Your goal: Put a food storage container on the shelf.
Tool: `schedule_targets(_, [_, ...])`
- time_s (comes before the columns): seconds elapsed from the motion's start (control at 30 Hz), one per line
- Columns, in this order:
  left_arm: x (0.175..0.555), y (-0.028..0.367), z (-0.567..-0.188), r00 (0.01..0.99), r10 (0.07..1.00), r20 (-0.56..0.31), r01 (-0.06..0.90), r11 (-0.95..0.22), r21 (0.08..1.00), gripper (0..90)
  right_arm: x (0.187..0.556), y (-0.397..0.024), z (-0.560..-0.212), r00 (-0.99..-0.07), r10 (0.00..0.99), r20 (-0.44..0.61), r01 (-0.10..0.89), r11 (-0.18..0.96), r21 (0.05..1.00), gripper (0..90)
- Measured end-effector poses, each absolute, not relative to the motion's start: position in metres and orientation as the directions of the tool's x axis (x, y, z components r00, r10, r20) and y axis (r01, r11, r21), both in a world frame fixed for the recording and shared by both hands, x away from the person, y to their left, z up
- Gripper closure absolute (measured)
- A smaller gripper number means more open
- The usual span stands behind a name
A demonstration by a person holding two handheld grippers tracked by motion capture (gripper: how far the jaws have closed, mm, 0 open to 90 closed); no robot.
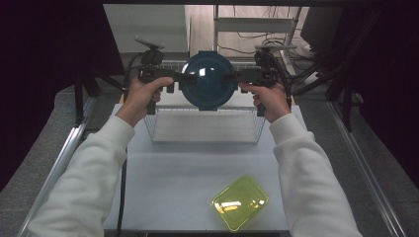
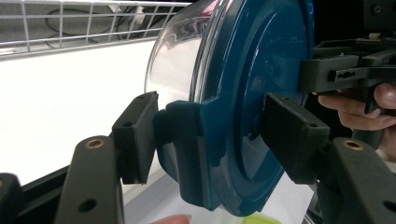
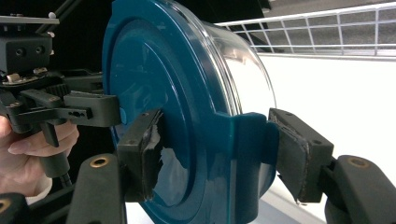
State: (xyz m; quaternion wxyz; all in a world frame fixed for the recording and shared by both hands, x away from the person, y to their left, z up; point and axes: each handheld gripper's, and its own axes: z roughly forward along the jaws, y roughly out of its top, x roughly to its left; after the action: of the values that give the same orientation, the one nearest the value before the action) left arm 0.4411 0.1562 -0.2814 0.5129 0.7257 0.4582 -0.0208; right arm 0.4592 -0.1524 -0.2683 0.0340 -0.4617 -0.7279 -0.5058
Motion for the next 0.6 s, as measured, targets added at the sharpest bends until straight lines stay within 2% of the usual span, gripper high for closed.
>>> schedule_targets(0.4, [0.467, 0.155, -0.297, 0.559, 0.642, -0.525, 0.72, -0.061, 0.691, 38.4, 0.484, -0.154, -0.286, -0.525, 0.641, 0.56, 0.755, 0.048, 0.654, 37.1])
schedule_targets(0.6, [0.476, 0.156, -0.301, 0.546, 0.632, -0.55, 0.724, -0.026, 0.689, 38.6, 0.493, -0.156, -0.291, -0.492, 0.636, 0.595, 0.778, 0.014, 0.628, 37.2])
